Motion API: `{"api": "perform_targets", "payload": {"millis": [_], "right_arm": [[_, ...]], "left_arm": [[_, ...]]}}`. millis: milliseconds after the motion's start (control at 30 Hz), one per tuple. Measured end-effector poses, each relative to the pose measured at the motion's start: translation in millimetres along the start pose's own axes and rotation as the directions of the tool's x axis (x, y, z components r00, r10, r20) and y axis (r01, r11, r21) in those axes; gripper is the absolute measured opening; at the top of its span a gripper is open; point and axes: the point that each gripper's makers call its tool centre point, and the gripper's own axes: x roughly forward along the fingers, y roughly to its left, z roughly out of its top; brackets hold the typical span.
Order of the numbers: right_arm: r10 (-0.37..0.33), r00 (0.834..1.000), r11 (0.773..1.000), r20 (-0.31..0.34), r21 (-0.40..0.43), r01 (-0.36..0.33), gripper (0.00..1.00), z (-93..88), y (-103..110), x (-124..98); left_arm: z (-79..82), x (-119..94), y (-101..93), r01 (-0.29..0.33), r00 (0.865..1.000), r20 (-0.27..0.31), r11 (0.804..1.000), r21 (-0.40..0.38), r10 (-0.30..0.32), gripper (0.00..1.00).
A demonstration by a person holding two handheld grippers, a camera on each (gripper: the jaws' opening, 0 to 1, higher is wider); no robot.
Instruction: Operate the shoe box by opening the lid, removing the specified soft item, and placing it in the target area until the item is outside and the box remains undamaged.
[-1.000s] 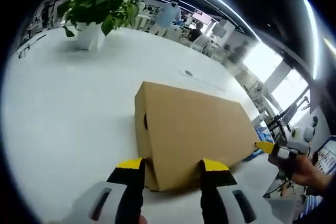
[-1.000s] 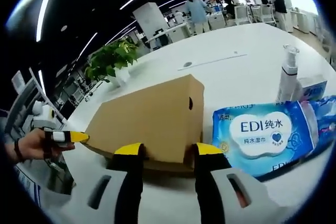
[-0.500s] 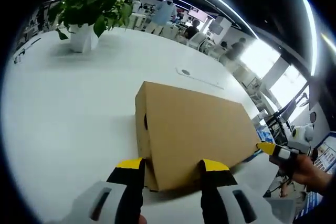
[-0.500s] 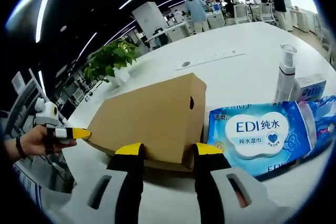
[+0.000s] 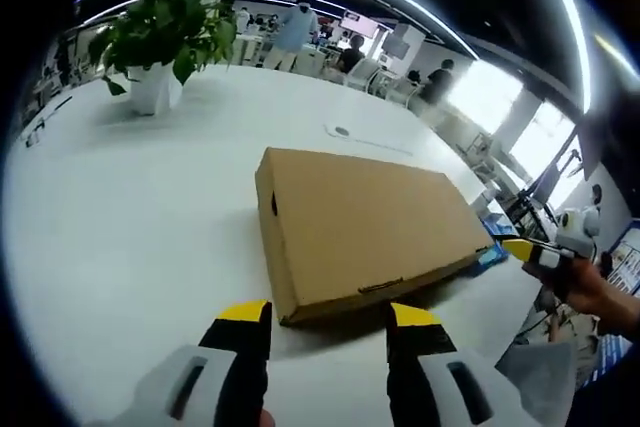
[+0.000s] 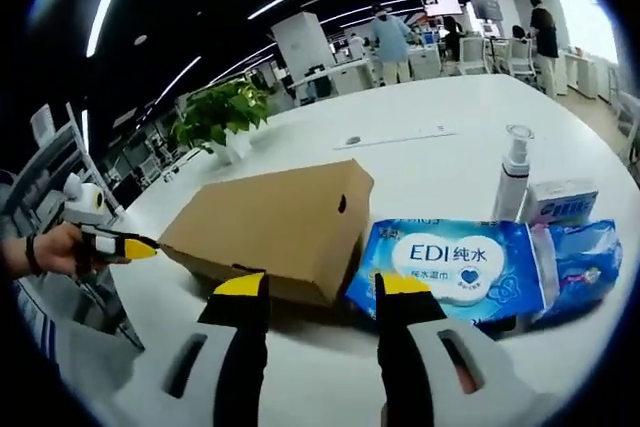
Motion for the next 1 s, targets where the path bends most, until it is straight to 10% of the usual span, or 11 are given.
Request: {"api": "perform_targets", "payload": {"millis": [400,767,1000], "right_arm": [[-0.112,0.993,0.993,0.033,0.031,0.111,0.53,-12.1,-43.0,-64.2],[-0.105,0.994,0.994,0.039,-0.003,0.105,0.56,-17.9,-60.1,-84.5],[-0.103,0.994,0.995,0.046,0.016,0.102,0.56,-23.1,-70.9,-93.9]], "left_arm": [[-14.7,-6.5,-39.3,0.001,1.0,0.01,0.995,0.095,-0.002,0.52],[-5.5,20.5,-106.5,0.03,0.999,0.038,0.981,0.191,-0.038,0.56],[-12.5,25.5,-115.5,0.027,0.999,0.038,0.985,0.172,-0.034,0.56]]}}
